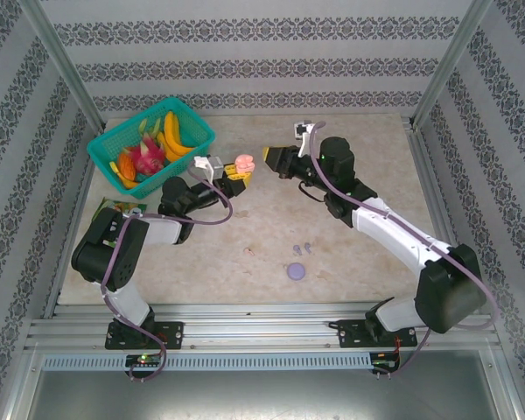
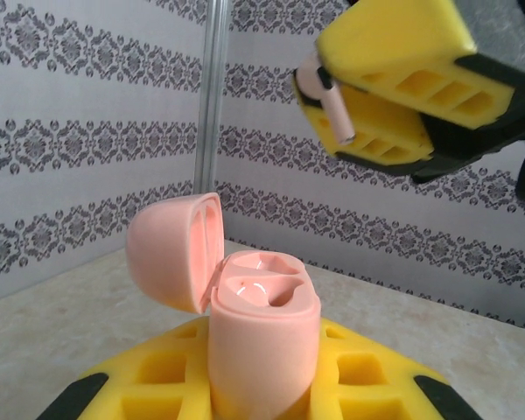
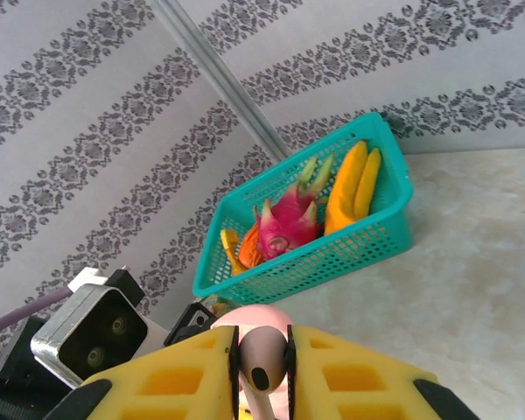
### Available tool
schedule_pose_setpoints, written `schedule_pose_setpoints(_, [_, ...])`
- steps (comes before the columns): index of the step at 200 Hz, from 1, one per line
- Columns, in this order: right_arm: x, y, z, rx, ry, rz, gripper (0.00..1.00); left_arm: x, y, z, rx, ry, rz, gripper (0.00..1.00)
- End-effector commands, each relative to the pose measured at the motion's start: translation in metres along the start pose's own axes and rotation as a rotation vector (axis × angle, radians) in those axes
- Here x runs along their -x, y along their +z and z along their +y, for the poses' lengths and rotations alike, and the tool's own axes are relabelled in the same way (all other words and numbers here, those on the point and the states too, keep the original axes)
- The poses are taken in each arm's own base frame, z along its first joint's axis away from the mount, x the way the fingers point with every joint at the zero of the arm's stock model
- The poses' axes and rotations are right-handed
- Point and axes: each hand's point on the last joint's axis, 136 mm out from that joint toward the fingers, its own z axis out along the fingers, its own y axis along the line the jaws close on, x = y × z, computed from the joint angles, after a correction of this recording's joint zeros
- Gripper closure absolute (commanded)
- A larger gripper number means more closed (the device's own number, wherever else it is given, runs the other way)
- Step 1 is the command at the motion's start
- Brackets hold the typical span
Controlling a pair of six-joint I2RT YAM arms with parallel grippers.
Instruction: Insert the wireless bluetooth earbuds into the charging case
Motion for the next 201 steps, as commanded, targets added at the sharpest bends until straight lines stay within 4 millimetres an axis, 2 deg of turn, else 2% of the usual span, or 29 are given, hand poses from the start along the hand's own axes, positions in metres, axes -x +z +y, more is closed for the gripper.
schedule_pose_setpoints(1, [0.013,0.001,0.022,0.116,-0.059,-0.047,0.79,0.016,0.008,-0.012,-0.062,0.033,-0.051,1.0])
schedule_pose_setpoints(60, [0.005,0.007,0.022,0.142,-0.066,-0.04,0.79,0.024,0.012,-0.014,-0.071,0.033,-0.067,1.0])
schedule_pose_setpoints(129, [-0.018,0.021,0.02,0.152,-0.066,0.011,0.79,0.026,0.014,-0.015,-0.075,0.035,-0.071,1.0])
schedule_pose_setpoints(201, [-0.024,0.026,0.01,0.128,-0.055,0.022,0.8,0.027,0.014,-0.017,-0.077,0.035,-0.071,1.0])
